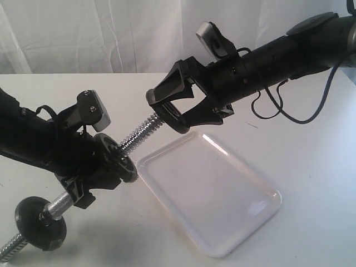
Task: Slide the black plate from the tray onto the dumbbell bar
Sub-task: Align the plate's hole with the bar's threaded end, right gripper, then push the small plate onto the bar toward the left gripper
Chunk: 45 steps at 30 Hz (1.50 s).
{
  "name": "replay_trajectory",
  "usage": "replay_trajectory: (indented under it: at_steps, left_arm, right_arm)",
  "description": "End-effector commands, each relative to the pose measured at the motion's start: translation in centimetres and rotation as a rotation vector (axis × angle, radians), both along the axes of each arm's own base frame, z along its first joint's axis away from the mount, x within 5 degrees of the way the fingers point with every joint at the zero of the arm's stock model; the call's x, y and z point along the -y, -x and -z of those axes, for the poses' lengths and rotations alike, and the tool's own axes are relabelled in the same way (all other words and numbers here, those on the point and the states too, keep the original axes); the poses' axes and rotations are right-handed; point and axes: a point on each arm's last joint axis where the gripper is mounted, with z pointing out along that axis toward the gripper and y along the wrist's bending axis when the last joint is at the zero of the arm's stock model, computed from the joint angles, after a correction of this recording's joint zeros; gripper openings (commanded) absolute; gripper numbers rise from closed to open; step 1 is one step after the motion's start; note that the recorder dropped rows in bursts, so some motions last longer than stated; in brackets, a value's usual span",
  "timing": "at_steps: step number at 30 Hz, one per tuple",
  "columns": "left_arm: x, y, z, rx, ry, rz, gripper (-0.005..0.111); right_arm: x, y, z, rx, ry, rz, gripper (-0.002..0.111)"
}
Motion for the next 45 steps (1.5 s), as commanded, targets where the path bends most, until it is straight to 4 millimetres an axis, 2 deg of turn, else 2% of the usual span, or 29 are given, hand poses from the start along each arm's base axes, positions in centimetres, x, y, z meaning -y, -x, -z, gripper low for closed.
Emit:
replay_trajectory:
  at_steps: [1,7,13,21,33,45]
  left_arm:
    - [0.7,0.2,-2.7,0.038,0.123,-0.032,0.000]
    - [0.7,0.2,-2.6,0.040,0.119,-0.028,0.000]
    - [0.7,0.2,-2.6,0.041,0.114,-0.026,0.000]
    - [0.7,0.2,-2.6,0.041,0.114,-0.026,0.000]
    - [0.6,0.2,-2.5,0.042,0.104,-0.023,0.000]
    - [0.5,-0.3,-2.6,0.080,0.095,-0.061,0.000]
  right_arm:
    - [-1.1,1.1,-2.4,-0.001,-0.127,-0.039,0.000]
    - [-1.1,1.0,-2.5,0.005,-0.134,-0.039,0.000]
    - [-1.0,1.2,-3.6,0.039,-0.166,-0.035,0.000]
    - [-1.0,1.3,-3.4,0.042,-0.148,-0.042,0.000]
    - [2.5,-0.4,-3.3,0.052,-0.128,0.050,0.000]
    - [2.4,-0.3,-3.2,0.027,-0.127,0.058,0.000]
